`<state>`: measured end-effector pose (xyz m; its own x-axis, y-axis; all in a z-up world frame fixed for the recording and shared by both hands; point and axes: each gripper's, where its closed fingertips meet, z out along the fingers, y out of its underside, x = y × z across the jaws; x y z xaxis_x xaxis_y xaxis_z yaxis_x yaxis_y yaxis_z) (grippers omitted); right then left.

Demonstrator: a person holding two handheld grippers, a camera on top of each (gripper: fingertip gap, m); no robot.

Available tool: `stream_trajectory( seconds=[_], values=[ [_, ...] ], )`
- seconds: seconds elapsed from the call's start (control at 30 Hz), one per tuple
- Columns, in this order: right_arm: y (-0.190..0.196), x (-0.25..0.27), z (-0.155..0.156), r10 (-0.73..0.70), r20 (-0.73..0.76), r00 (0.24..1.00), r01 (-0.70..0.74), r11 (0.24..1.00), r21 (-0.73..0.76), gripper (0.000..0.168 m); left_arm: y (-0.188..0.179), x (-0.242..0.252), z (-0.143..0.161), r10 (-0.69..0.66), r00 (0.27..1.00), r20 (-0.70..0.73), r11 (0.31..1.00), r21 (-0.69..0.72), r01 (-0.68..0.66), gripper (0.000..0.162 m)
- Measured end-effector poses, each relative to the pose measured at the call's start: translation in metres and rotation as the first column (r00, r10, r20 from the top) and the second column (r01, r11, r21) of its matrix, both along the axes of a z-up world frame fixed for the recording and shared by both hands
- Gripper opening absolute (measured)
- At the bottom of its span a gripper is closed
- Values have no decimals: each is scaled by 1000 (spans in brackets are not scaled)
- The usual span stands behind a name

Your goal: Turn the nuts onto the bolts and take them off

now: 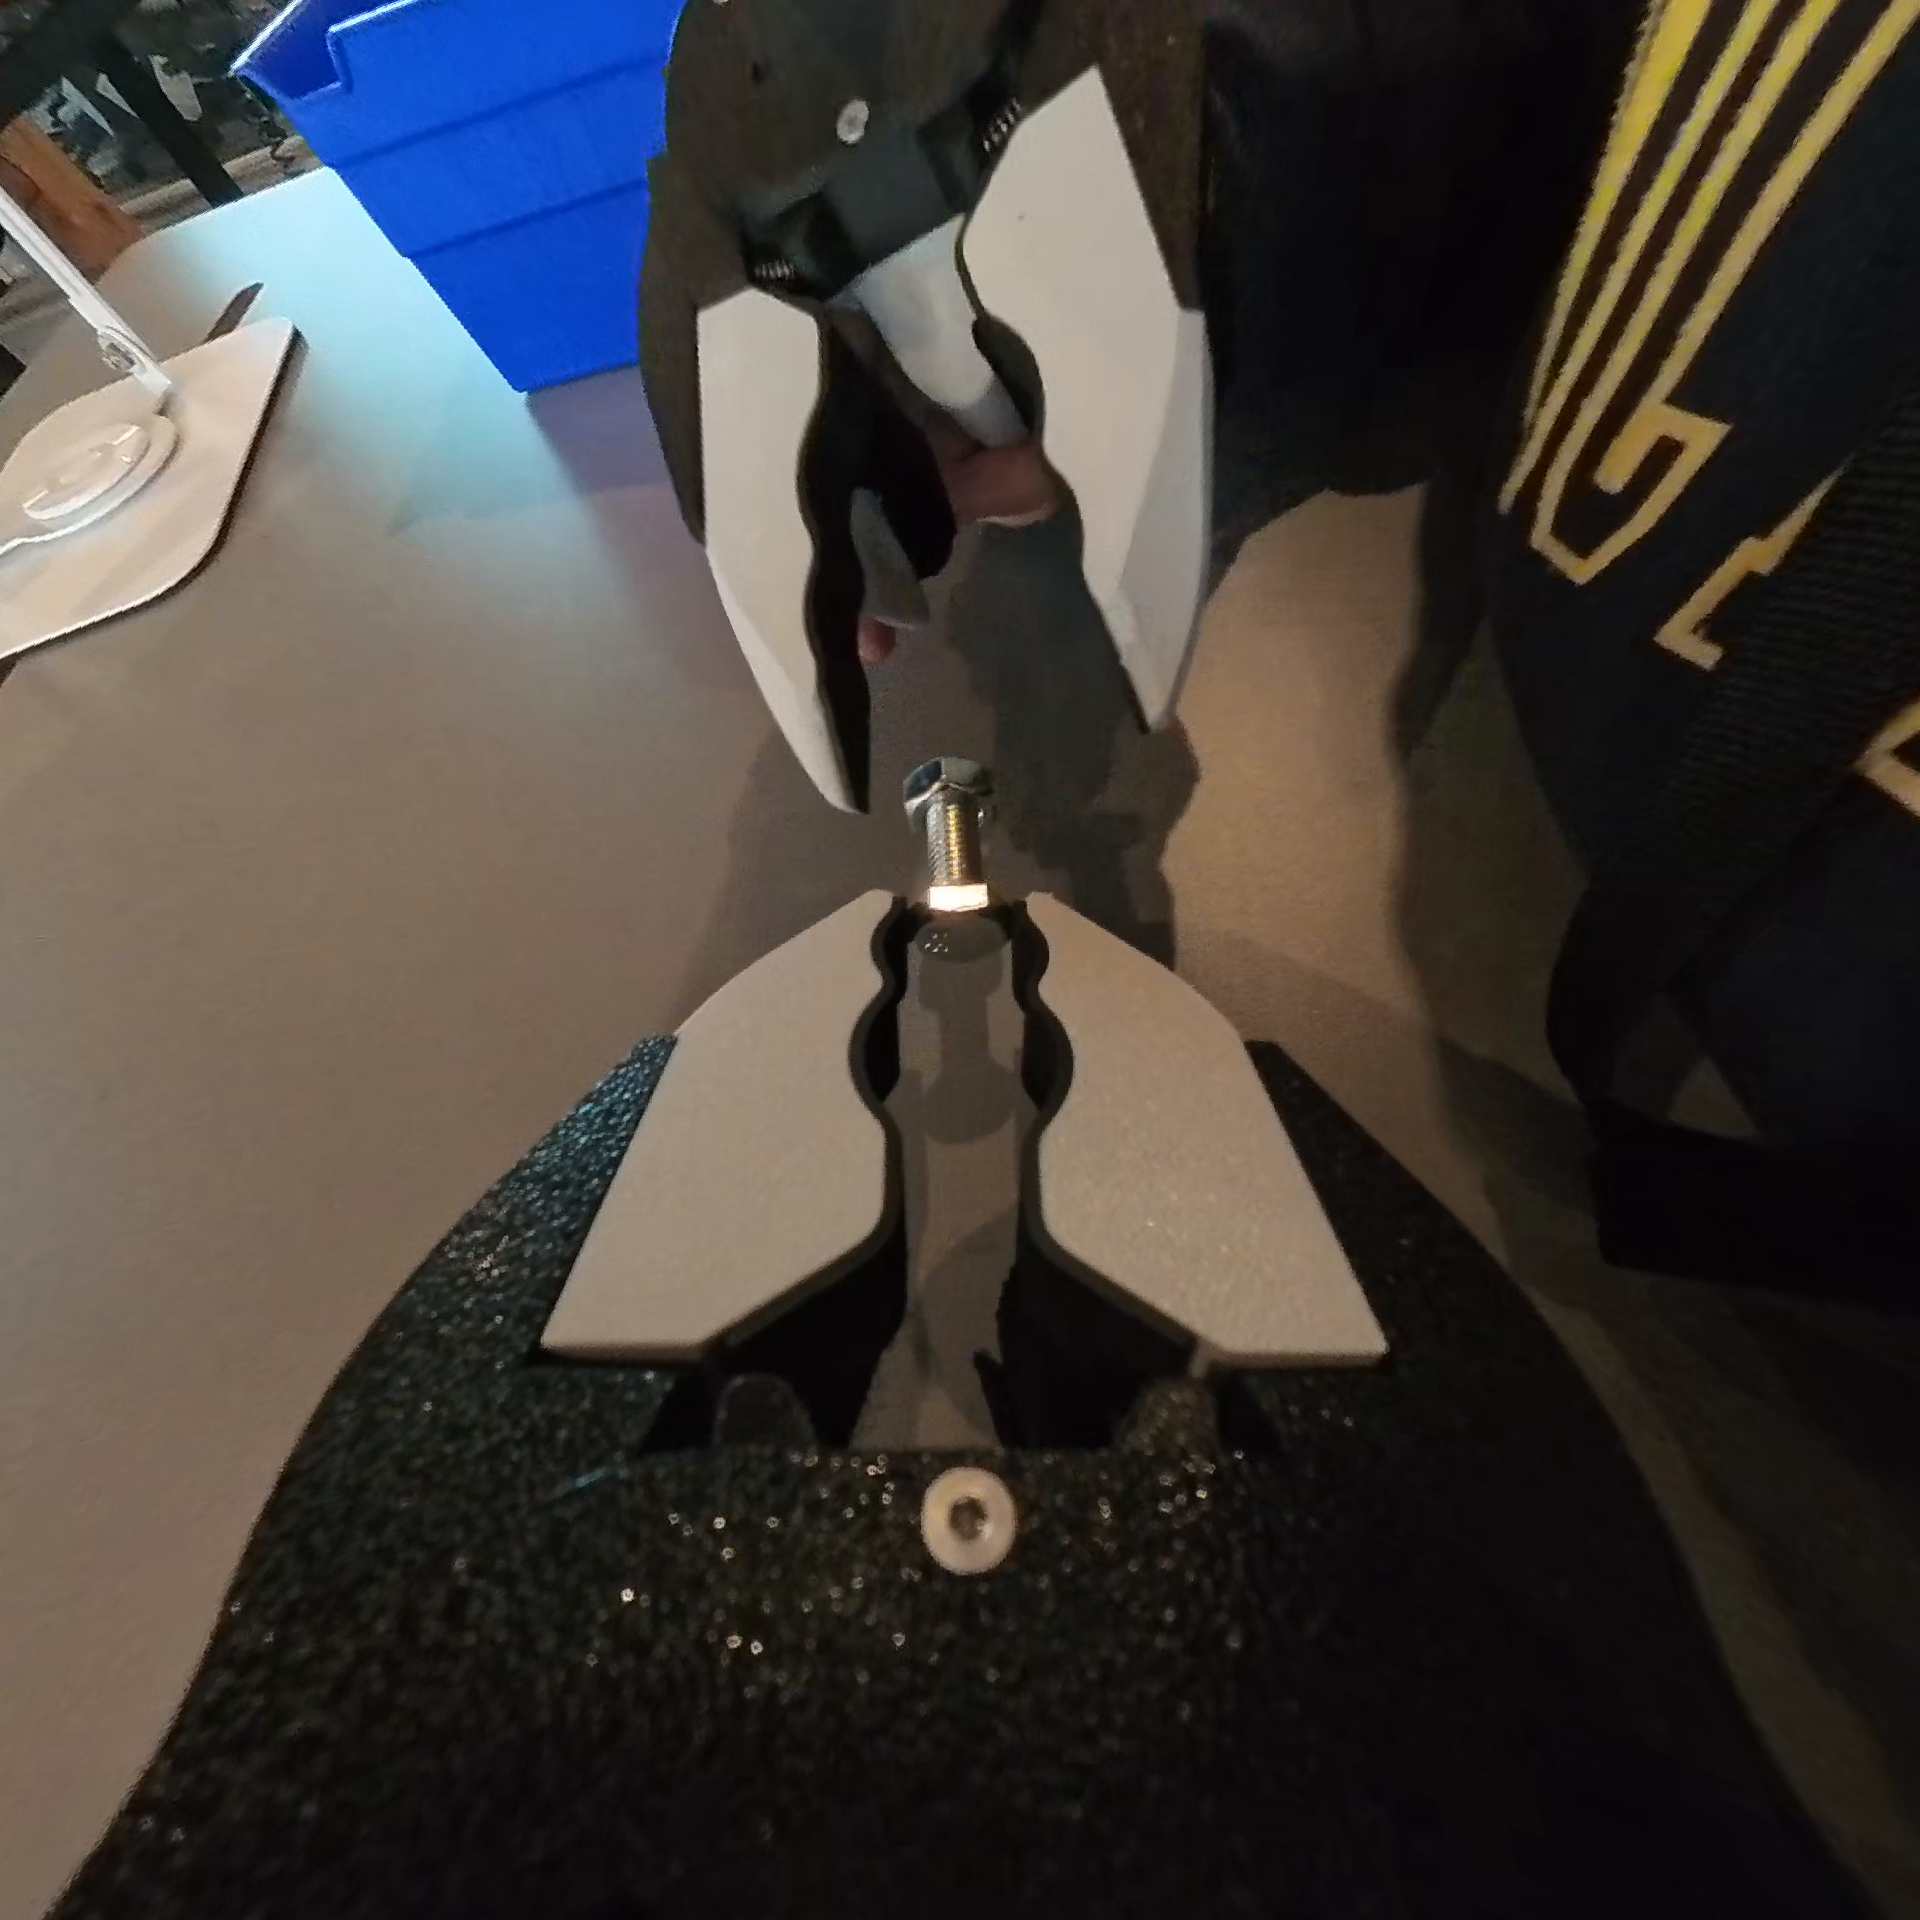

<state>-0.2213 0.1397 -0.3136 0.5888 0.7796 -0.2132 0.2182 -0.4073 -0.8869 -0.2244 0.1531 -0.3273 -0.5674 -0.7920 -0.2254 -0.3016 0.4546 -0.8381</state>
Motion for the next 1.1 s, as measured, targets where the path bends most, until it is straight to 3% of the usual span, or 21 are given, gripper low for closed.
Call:
stream_trajectory(
  seconds=[0.1,0.27,0.4,0.53,0.57,0.63,0.7,0.8,1.03,1.1],
  values=[
    [-1,-1,-2,12,8,1000,-12,1000,-7,50,0,0,0,2,1000,1,1000,-2,-2,18],
    [-11,-4,13,81,-90,993,-80,997,11,28,0,0,0,-1,1000,-3,1000,3,1,18],
    [-2,3,6,3,-62,998,-4,1000,-6,47,0,0,0,0,1000,-1,1000,-1,0,18],
    [-2,1,3,9,-43,999,-10,1000,-18,51,0,0,0,2,1000,-1,1000,0,-2,18],
    [-4,0,3,22,-42,999,-23,1000,-20,49,0,0,0,1,1000,-2,1000,-1,-1,18],
    [-21,-10,8,147,-90,985,-150,988,-23,23,0,0,0,1,1000,-3,1000,0,-1,18],
    [-24,-13,17,177,-148,973,-182,983,-15,17,0,0,-1,-3,1000,-4,1000,3,3,18],
    [-8,-1,11,53,-105,993,-53,999,0,41,-1,0,-1,-4,1000,-5,1000,4,4,18],
    [-5,-3,-2,41,-3,999,-41,999,-20,48,-1,0,-1,-5,1000,-5,1000,2,5,18],
    [-14,-7,3,107,-38,994,-107,994,-2,27,0,0,-2,0,1000,-7,1000,12,0,18]
  ],
)
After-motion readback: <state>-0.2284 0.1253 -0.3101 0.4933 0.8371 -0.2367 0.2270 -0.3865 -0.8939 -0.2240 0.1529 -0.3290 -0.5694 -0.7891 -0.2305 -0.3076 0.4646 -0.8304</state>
